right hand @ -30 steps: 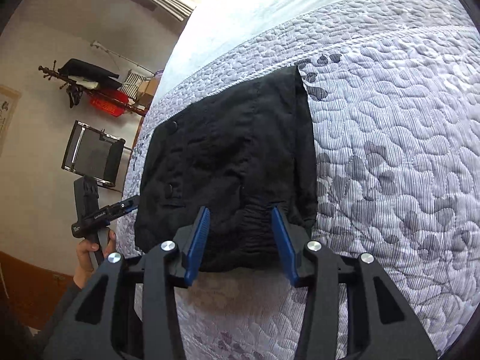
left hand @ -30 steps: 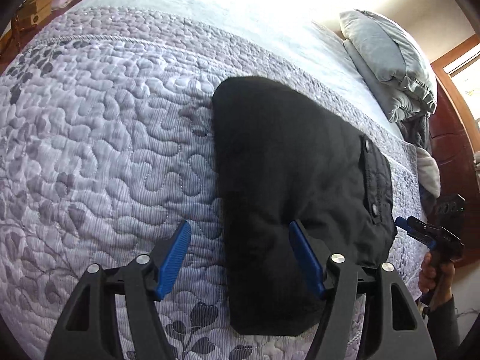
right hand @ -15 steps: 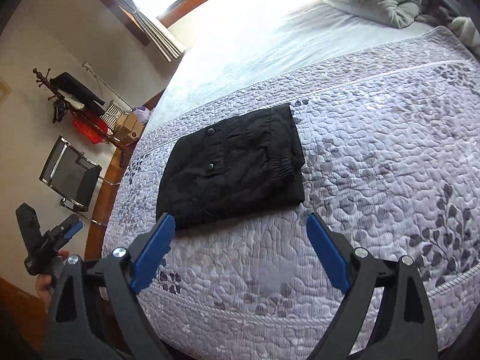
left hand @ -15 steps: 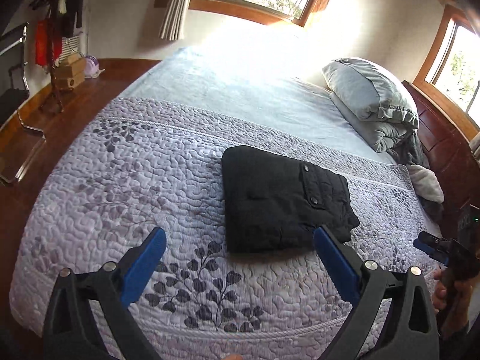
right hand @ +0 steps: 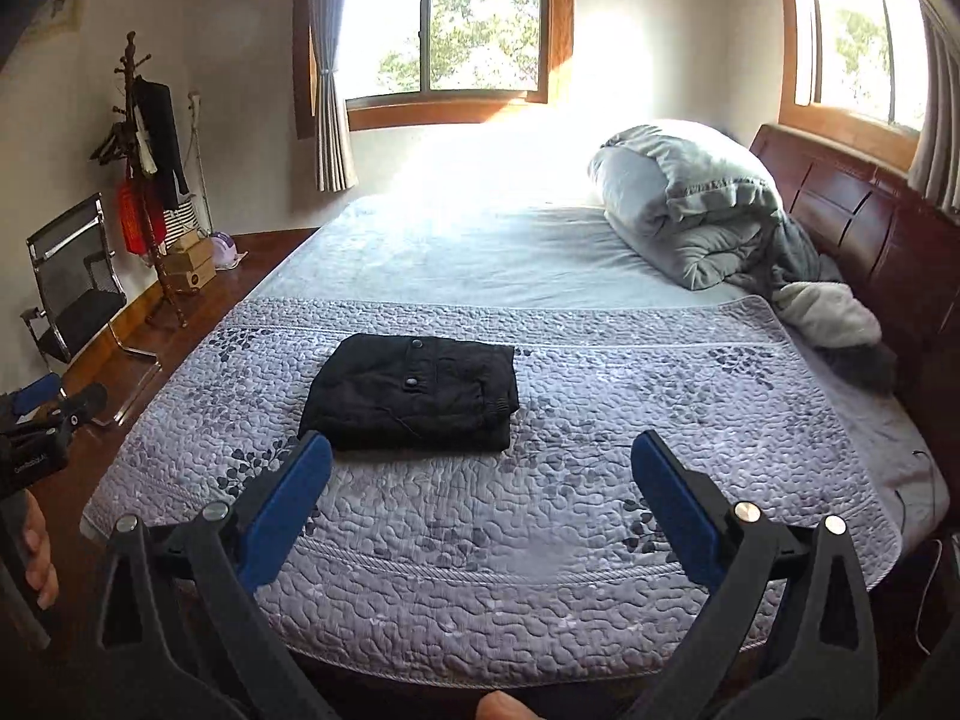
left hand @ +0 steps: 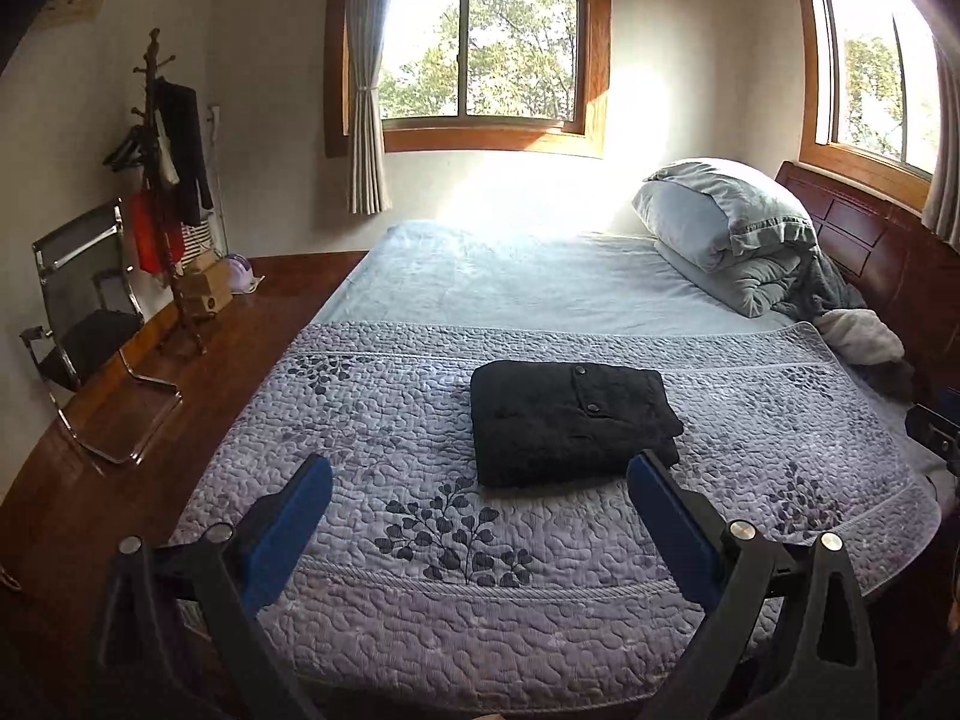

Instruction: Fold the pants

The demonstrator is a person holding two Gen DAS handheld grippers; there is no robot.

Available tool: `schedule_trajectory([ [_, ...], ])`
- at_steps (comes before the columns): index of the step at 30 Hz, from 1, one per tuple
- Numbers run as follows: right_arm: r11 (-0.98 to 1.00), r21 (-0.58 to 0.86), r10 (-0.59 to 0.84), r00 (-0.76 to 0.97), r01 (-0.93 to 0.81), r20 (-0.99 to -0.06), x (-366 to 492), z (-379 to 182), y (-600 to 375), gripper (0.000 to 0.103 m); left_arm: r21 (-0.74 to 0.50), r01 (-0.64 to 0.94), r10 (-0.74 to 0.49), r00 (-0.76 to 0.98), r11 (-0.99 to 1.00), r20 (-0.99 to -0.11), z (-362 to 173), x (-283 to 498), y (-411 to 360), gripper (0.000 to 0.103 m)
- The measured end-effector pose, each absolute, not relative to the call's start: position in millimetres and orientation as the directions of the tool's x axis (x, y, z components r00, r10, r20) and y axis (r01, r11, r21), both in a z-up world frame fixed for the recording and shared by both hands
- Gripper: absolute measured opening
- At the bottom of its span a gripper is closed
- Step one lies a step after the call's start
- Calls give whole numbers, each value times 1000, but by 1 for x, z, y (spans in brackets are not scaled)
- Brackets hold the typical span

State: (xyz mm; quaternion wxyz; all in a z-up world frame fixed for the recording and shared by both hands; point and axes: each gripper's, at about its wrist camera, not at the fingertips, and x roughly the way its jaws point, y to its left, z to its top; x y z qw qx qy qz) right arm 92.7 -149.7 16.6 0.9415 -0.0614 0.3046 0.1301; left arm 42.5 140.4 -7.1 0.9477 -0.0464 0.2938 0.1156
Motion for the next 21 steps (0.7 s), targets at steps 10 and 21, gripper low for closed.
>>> schedule_trajectory([
  [10,956,-27,234,813,-292,-534,25,38,-154,100,-4,-207,169,810,978,-561,23,-27,99,99],
  [21,957,-37,223,813,-287,-538,-17,31,-157,100,-34,-209,153,807,977,-570,26,-72,74,99],
])
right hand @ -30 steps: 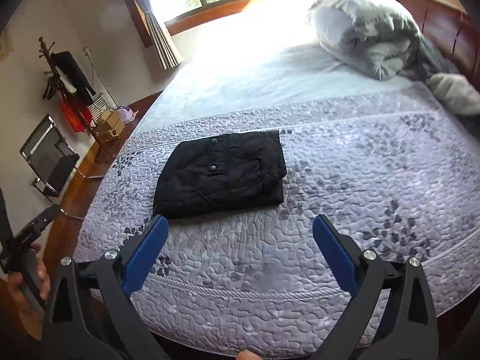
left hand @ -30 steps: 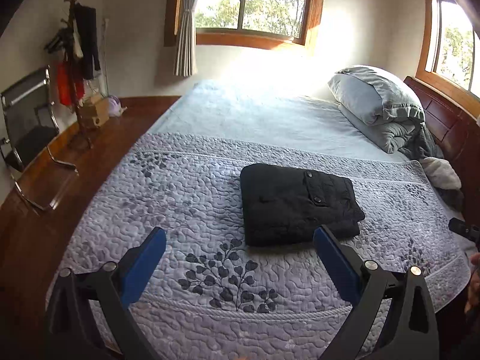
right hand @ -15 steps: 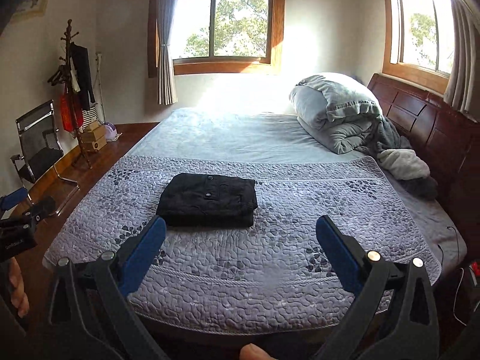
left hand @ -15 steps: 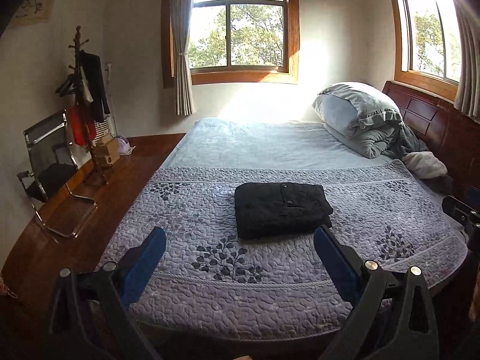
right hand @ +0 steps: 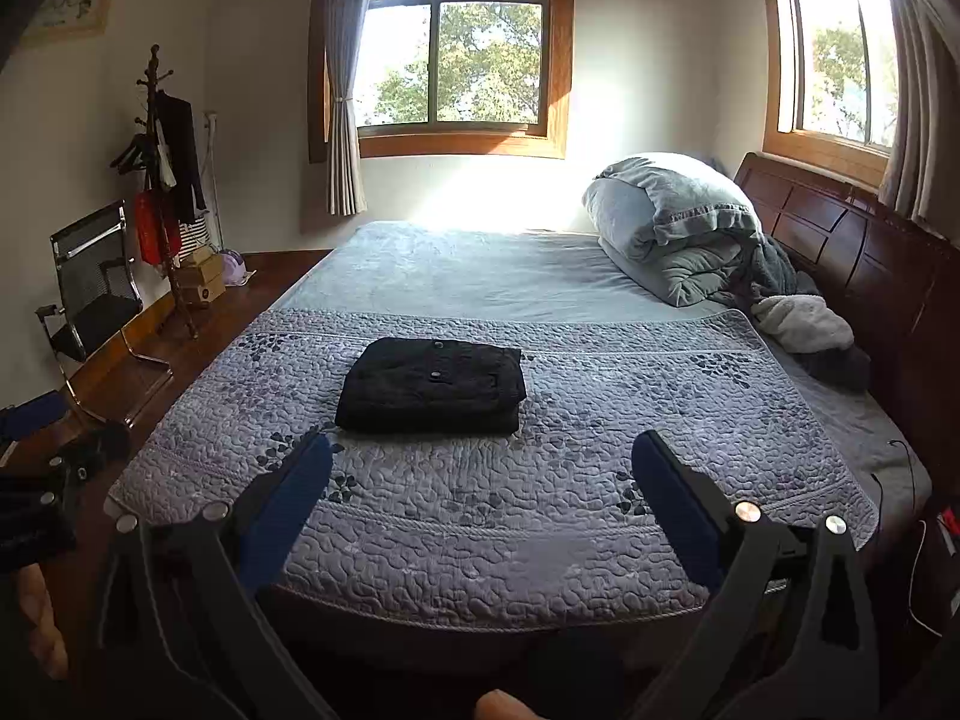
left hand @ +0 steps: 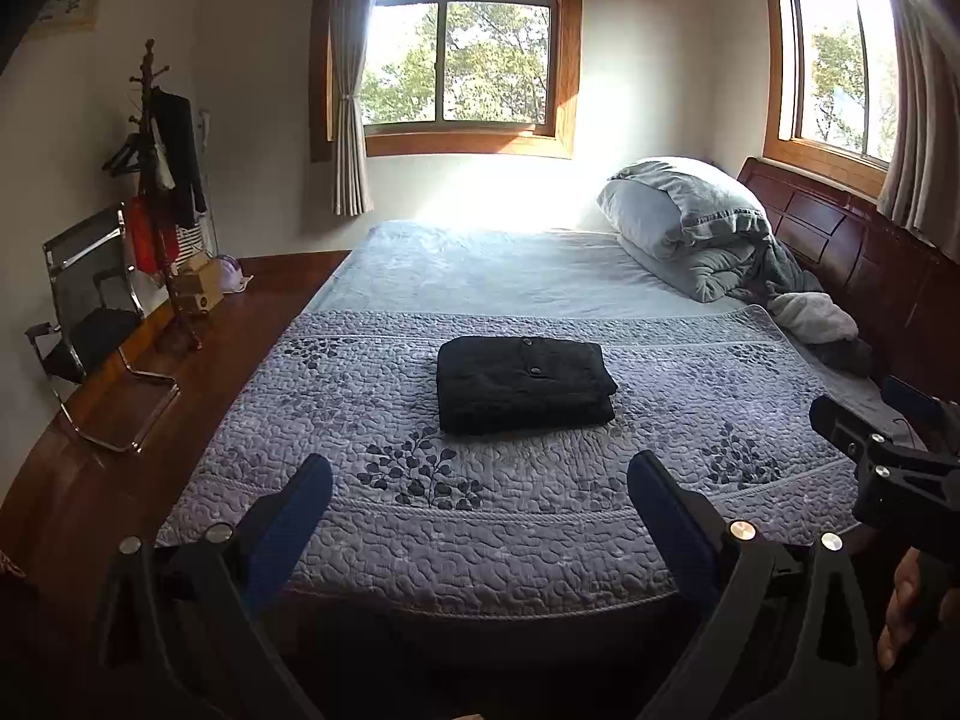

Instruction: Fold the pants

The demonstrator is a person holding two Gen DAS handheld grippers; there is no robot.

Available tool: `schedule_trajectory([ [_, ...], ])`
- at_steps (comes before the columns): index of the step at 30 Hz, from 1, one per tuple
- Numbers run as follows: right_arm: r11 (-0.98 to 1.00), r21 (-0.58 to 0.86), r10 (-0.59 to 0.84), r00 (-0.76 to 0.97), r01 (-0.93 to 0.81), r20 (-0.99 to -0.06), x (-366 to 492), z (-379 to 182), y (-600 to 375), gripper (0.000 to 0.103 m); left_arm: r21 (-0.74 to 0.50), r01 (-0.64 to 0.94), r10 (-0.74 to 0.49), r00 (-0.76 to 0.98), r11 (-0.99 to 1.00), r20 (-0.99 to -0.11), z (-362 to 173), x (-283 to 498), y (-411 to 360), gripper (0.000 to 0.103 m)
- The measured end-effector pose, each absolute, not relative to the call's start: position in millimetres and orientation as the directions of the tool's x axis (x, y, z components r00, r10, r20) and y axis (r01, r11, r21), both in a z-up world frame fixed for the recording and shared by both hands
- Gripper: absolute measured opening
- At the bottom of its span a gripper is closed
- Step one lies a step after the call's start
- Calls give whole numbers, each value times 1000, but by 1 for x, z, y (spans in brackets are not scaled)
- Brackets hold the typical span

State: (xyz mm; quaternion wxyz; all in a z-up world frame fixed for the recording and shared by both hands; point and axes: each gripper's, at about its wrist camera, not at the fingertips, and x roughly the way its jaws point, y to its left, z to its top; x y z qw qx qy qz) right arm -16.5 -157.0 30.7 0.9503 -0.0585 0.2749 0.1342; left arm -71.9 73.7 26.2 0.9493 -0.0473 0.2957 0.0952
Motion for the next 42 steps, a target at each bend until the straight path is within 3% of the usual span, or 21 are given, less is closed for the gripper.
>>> schedule_trajectory([
  [7,951,-40,243,822,-306,-516,-34,39,-151,100,-11,-219,178,820,976,-544,34,-90,68,99],
  [13,947,-35,254,815,-318,-521,-37,37,-147,100,-49,-153,105,845,987,-524,39,-99,64,99],
  [23,940,-32,272,800,-340,-535,-21,28,-142,100,-44,-225,159,802,973,-575,32,-76,68,99],
  [29,940,-29,269,791,-340,-549,-16,22,-140,100,22,-322,277,775,946,-568,24,-72,68,99],
  [36,942,-28,264,793,-333,-549,-15,22,-140,100,-42,-269,193,782,962,-593,23,-68,72,99],
  [42,950,-15,252,796,-311,-550,-11,24,-146,100,-41,-264,189,781,964,-595,25,-69,75,99],
])
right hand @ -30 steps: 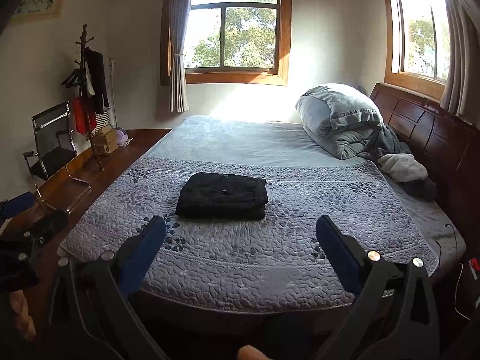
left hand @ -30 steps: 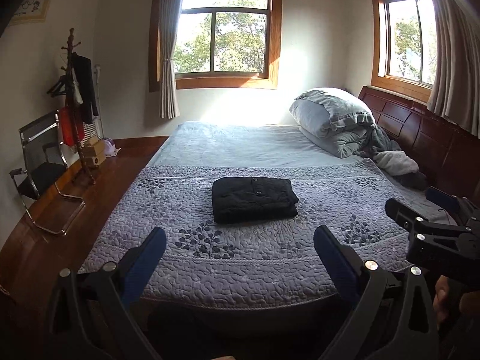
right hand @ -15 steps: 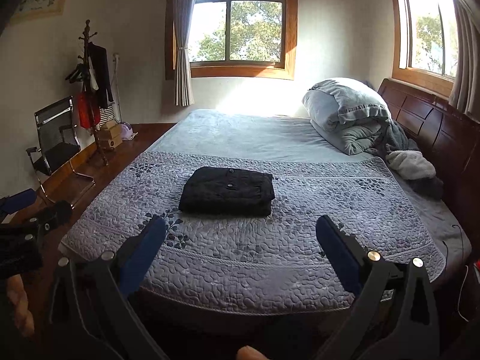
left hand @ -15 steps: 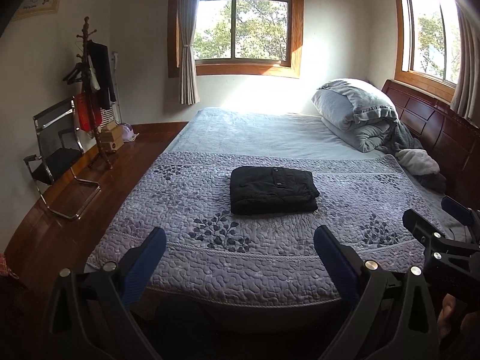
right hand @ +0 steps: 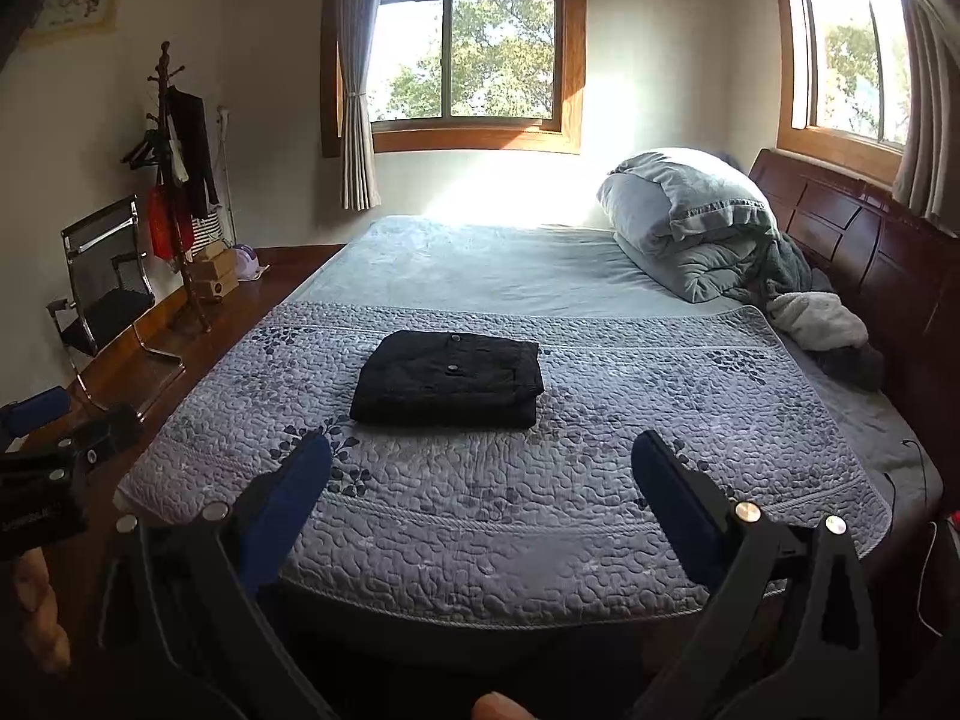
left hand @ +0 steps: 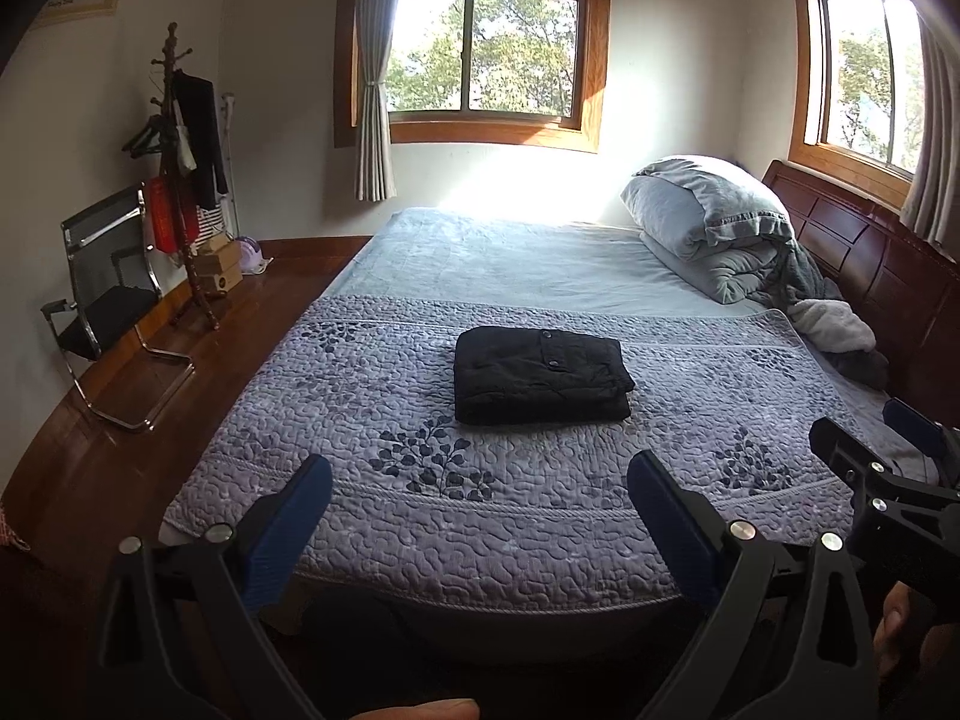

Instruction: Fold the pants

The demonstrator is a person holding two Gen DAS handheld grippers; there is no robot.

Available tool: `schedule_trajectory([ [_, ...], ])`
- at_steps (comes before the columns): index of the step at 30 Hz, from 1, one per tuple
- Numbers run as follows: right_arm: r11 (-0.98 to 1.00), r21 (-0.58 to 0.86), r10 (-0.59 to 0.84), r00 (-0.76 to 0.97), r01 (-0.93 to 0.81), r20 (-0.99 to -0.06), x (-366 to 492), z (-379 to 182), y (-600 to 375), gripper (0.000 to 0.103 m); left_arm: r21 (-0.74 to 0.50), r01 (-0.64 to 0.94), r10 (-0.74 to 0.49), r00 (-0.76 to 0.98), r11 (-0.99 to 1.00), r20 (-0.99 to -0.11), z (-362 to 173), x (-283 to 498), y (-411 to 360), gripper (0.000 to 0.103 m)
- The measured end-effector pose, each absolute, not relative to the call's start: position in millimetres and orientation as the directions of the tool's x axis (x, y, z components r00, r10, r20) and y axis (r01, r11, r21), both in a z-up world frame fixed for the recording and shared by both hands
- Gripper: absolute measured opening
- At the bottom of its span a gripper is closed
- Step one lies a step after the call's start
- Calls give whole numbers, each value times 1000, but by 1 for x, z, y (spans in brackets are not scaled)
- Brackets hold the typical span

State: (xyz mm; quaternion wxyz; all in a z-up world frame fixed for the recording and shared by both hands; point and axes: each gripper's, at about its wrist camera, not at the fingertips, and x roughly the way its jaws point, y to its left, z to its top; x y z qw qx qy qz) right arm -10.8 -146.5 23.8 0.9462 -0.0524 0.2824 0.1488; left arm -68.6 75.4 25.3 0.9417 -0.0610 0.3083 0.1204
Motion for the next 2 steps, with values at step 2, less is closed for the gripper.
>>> schedule_trajectory([
  [2,951,-14,251,797,-309,-549,-10,24,-147,100,-39,-263,190,782,964,-594,26,-69,75,99],
])
